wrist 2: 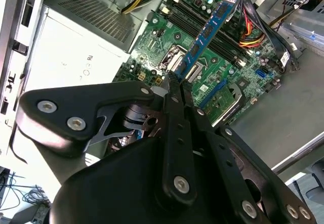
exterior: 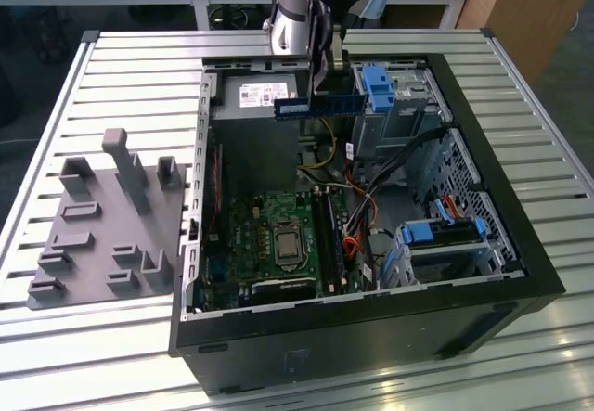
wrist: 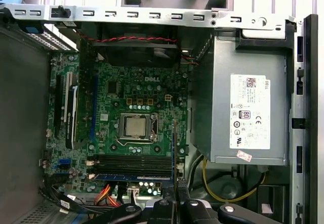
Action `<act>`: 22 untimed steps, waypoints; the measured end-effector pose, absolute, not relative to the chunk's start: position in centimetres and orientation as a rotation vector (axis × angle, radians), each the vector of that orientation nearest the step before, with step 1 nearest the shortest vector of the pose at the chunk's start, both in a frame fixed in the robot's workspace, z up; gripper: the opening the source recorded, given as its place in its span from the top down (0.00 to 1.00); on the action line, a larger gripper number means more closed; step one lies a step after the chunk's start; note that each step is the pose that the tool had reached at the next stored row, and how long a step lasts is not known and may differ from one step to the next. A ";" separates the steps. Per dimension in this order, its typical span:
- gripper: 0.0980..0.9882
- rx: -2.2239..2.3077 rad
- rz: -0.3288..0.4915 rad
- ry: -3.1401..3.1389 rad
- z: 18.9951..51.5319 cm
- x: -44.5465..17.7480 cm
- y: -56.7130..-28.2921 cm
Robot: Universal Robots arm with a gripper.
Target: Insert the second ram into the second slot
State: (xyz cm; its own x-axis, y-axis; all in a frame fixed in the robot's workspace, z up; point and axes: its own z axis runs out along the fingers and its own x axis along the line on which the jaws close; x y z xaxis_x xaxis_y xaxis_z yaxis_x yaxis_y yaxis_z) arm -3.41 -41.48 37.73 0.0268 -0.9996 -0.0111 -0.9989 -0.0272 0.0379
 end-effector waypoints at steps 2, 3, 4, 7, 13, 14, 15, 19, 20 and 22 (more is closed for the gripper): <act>0.96 2.237 -0.054 -2.177 37.7 -3.4 -41.5; 0.96 2.237 -0.054 -2.177 37.7 -3.4 -41.6; 0.96 2.237 -0.054 -2.177 37.7 -3.4 -41.6; 0.96 2.237 -0.053 -2.177 37.7 -3.4 -41.6; 0.96 2.237 -0.053 -2.177 37.7 -3.4 -41.8; 0.96 2.237 -0.053 -2.177 37.7 -3.4 -41.8; 0.96 2.237 -0.053 -2.177 37.7 -3.4 -41.8; 0.96 2.237 -0.053 -2.177 37.7 -3.4 -41.9; 0.96 2.237 -0.053 -2.177 37.7 -3.4 -42.0; 0.96 2.237 -0.053 -2.177 37.7 -3.4 -42.0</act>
